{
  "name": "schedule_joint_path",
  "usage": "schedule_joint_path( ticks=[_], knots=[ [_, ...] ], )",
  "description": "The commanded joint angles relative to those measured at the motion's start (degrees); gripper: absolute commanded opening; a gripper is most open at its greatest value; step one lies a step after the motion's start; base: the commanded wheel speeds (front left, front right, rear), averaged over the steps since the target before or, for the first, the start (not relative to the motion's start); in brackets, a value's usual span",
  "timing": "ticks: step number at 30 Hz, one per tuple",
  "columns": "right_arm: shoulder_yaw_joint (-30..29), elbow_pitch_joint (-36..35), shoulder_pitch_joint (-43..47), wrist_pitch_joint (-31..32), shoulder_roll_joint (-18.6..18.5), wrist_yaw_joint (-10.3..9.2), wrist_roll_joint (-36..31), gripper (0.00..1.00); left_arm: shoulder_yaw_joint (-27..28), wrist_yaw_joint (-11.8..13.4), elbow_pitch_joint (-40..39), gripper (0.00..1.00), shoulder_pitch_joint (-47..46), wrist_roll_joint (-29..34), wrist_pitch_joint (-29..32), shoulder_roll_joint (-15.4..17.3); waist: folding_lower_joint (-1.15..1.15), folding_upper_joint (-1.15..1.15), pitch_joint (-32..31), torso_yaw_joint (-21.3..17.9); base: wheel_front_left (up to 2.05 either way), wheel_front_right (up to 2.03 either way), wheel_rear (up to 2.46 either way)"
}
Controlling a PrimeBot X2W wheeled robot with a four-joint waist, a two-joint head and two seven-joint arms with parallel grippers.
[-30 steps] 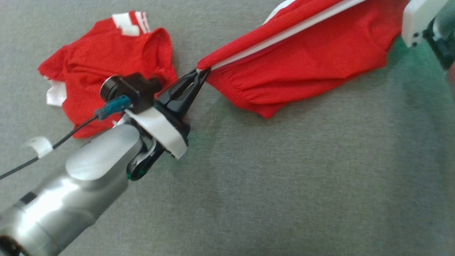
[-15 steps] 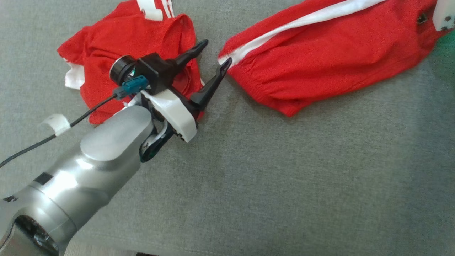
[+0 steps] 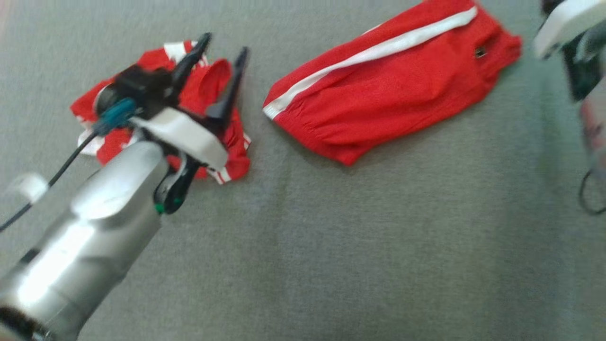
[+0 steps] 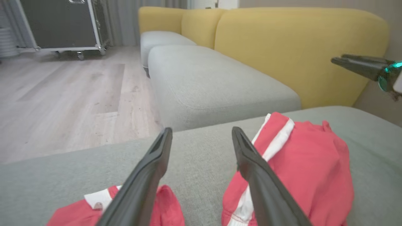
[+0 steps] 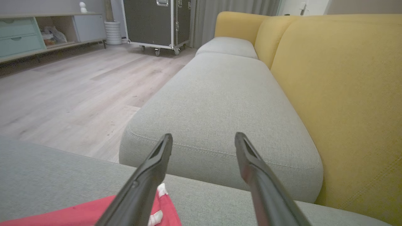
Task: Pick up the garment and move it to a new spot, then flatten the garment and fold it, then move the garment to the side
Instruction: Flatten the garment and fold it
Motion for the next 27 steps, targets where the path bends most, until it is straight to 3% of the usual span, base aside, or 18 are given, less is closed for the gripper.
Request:
schedule_joint_path(
  ticks=[1,6,10,21,27],
  knots=[
    [0.7,-2.5,2.0,-0.8,1.5,-0.05,0.4,1.0,4.2,1.1,-2.2,1.0,-0.3,0.9,-0.7,2.8,0.01,0.0,-3.5,-2.8,0.0,0.0,0.0],
    [0.2,-11.4,10.5,-1.0,3.5,-0.05,3.3,1.0,14.8,4.7,-8.6,1.0,7.8,4.9,-0.7,3.4,0.01,0.0,-7.4,-5.3,0.0,0.0,0.0],
    [-0.9,-19.4,19.1,-1.0,4.8,-0.05,5.2,1.0,22.0,5.8,-13.2,1.0,15.4,8.9,-0.7,2.7,0.01,0.0,-10.1,-7.1,0.0,0.0,0.0],
    [-6.0,-34.3,42.5,-1.0,11.1,-0.05,4.2,1.0,34.4,4.7,-17.9,1.0,34.6,18.9,-0.7,-2.9,0.01,0.0,-15.1,-10.6,0.0,0.0,0.0],
    [-8.1,-39.2,48.5,-0.8,13.1,-0.05,3.2,1.0,39.5,2.7,-18.7,1.0,39.9,22.1,-0.7,-6.4,0.01,0.0,-14.7,-11.3,0.0,0.0,0.0]
  ],
)
